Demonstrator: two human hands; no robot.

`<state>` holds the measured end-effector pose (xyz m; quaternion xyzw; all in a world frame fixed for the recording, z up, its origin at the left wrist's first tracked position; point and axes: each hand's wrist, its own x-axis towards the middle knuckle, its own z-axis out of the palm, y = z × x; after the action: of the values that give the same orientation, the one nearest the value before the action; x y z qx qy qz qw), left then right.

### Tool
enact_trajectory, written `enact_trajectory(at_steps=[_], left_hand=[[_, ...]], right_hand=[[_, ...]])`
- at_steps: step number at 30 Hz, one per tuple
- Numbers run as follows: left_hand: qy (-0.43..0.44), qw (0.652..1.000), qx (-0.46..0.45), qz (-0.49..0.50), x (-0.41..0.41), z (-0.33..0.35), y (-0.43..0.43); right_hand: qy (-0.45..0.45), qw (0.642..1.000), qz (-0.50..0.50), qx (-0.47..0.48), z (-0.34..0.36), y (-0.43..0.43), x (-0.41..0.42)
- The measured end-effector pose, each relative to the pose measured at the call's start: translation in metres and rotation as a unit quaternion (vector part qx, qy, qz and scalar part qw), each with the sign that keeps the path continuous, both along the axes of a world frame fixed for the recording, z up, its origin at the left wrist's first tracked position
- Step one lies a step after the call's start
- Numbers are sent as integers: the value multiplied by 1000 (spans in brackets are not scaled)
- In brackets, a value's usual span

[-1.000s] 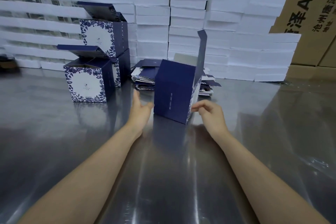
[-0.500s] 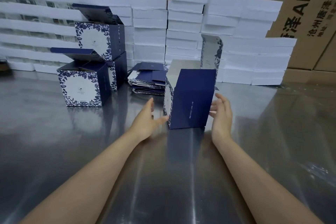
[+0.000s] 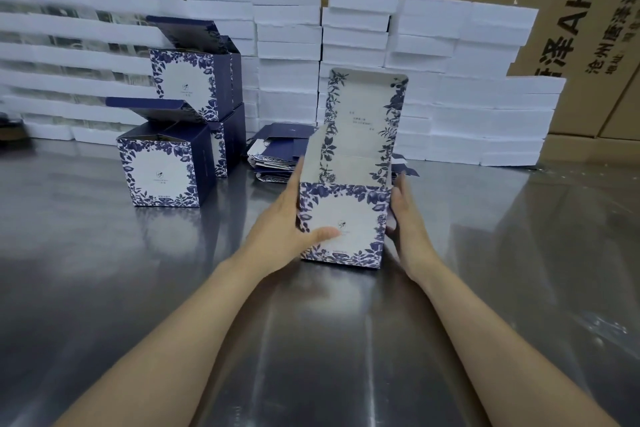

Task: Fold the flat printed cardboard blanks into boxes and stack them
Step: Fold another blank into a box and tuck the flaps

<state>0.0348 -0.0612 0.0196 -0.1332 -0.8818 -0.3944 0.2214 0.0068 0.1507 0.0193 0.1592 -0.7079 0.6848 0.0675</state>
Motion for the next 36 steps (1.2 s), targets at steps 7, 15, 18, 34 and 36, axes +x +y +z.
enact_trajectory(at_steps=[7,15,18,34,36], left_hand=[[135,991,-5,-17,2,7,5],[187,982,17,-34,6,17,4],[133,973,185,-40,10,30,9],[-105,869,476,-84,13,52,17],[-108,847,517,-56,13,52,19]], right_hand=[[296,928,-94,205,16,9,5],[237,961,-64,124,30,-5,19],[175,983,-56,-19,42,-9,26],[-100,989,-4,-105,59,-20,17],[-105,985,-37,-133,60,-22,18]])
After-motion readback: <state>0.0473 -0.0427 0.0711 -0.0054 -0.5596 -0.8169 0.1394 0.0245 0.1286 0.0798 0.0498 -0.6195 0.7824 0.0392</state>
